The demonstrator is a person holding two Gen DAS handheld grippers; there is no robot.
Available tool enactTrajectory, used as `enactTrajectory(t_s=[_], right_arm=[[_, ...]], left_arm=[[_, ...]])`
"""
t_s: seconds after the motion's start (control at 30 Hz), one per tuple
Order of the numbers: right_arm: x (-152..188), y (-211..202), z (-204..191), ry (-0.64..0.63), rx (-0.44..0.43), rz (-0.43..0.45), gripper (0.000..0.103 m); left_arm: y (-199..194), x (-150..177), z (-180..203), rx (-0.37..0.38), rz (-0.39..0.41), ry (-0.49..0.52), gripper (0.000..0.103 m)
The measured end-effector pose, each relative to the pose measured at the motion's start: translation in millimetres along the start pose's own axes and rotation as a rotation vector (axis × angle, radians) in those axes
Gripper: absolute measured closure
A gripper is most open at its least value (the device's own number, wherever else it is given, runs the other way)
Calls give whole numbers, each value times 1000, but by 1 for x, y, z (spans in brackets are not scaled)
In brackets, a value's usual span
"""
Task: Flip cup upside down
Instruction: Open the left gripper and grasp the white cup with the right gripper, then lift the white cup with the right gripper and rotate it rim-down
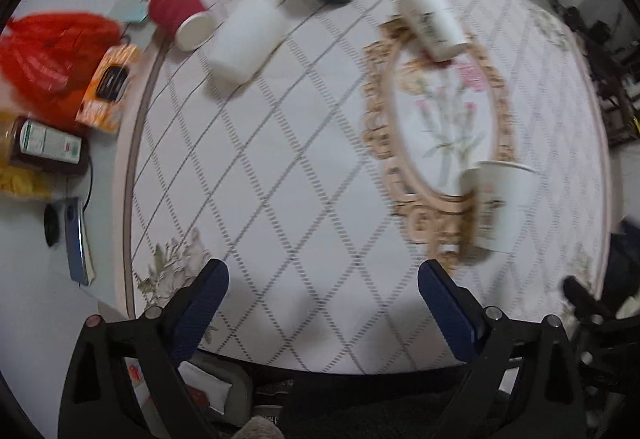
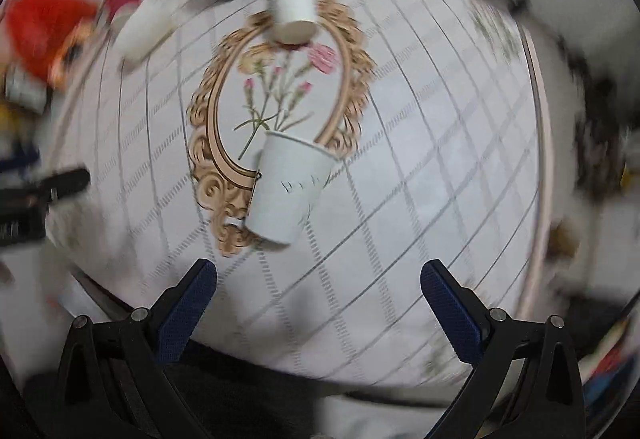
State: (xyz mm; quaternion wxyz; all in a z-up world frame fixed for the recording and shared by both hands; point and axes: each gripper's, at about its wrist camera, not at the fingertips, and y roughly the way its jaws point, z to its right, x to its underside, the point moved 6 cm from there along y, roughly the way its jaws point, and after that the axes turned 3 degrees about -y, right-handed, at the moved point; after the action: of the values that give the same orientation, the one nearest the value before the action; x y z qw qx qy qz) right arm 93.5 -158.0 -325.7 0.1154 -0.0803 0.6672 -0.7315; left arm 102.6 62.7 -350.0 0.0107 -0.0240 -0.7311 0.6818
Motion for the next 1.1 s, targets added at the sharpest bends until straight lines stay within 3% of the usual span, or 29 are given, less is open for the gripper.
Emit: enactTrajectory(t_s=[0.13, 0.27, 0.33, 0.37, 0.43, 0.6, 0.83, 1.1], right_arm=[[-20, 5, -24, -448, 202, -6, 0], [-16, 27, -48, -1066, 447, -5, 0], [4, 43, -57, -1459, 567, 5, 0], [9, 48, -58, -1571, 597, 10, 0], [30, 63, -54, -1926, 675, 28, 0], [43, 90, -36, -2438, 765, 84, 0], [22, 113, -37, -2676, 763, 131, 4], [9, 126, -43, -2742, 730, 133, 9]], left_arm=[[37, 6, -10, -27, -21, -51, 6], [61, 15, -12, -29, -75, -111, 6], [71, 16, -9, -26, -91, -137, 6], [76, 15, -7, -20, -102, -149, 6], [84, 16, -2, -12, -115, -169, 6], [92, 14, 4, -4, -119, -218, 6], [103, 11, 11, -6, -123, -243, 6], [115, 11, 9, -14, -134, -260, 6]])
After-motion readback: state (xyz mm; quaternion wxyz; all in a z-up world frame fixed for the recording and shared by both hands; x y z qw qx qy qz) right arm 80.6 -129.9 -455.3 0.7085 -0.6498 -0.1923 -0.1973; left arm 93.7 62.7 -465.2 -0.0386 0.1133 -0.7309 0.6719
